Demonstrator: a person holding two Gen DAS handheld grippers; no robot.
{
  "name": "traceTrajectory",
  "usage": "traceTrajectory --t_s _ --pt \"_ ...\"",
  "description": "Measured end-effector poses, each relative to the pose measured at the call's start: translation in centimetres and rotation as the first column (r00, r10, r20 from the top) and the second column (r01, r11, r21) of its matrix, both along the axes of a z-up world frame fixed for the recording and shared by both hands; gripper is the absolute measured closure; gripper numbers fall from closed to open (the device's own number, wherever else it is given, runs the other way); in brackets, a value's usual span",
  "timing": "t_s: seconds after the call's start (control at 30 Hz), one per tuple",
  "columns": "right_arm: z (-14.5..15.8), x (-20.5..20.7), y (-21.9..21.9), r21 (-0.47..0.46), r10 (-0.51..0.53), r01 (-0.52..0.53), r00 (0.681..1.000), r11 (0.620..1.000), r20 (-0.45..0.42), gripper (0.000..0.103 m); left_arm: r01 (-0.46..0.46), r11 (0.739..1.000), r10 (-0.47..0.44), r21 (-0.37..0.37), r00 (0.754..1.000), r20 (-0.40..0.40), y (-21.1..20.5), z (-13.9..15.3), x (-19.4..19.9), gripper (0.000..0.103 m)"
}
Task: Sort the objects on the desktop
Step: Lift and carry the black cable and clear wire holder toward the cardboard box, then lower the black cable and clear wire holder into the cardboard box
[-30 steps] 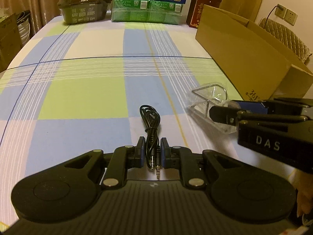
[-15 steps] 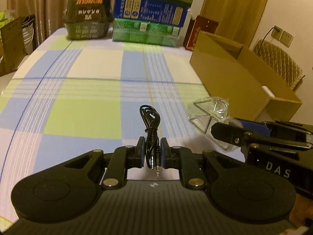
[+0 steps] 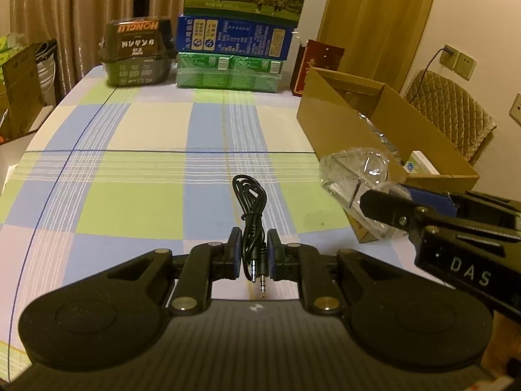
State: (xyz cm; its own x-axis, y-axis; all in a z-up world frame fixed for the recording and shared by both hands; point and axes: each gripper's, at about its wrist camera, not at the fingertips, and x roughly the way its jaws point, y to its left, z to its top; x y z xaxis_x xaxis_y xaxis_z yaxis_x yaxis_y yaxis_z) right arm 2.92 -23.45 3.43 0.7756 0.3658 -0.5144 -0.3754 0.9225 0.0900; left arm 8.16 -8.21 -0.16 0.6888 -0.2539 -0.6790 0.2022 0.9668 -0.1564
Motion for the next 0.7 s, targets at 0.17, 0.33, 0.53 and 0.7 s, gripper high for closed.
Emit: traceTrajectory --t_s 0.17,0.33,0.53,0.7 --pt "0.9 -0.1 -0.8 0.003 -0.016 0.016 1.000 1.000 0.018 0.075 0.019 1.000 -0.019 0.006 1.000 0.011 -1.0 0.8 -0.5 0.091" --pt "1.5 -0.1 -2.0 0.008 -0.036 0.036 0.999 0.999 0.027 0.075 0.039 0.999 -0.040 0.014 0.999 0.016 -2.0 1.3 -0.6 0.091" --pt "2.3 0.0 -3.4 0.017 -0.063 0.062 0.997 0.998 0.036 0.075 0.061 0.998 -0.062 0.023 0.998 0.029 -3.0 1.8 -0.8 0.091" --pt "2.9 0.2 -4.6 0.012 -0.089 0.088 0.995 0.996 0.044 0.075 0.082 0.996 -0.083 0.028 0.996 0.038 -4.2 2.2 -0.9 0.091"
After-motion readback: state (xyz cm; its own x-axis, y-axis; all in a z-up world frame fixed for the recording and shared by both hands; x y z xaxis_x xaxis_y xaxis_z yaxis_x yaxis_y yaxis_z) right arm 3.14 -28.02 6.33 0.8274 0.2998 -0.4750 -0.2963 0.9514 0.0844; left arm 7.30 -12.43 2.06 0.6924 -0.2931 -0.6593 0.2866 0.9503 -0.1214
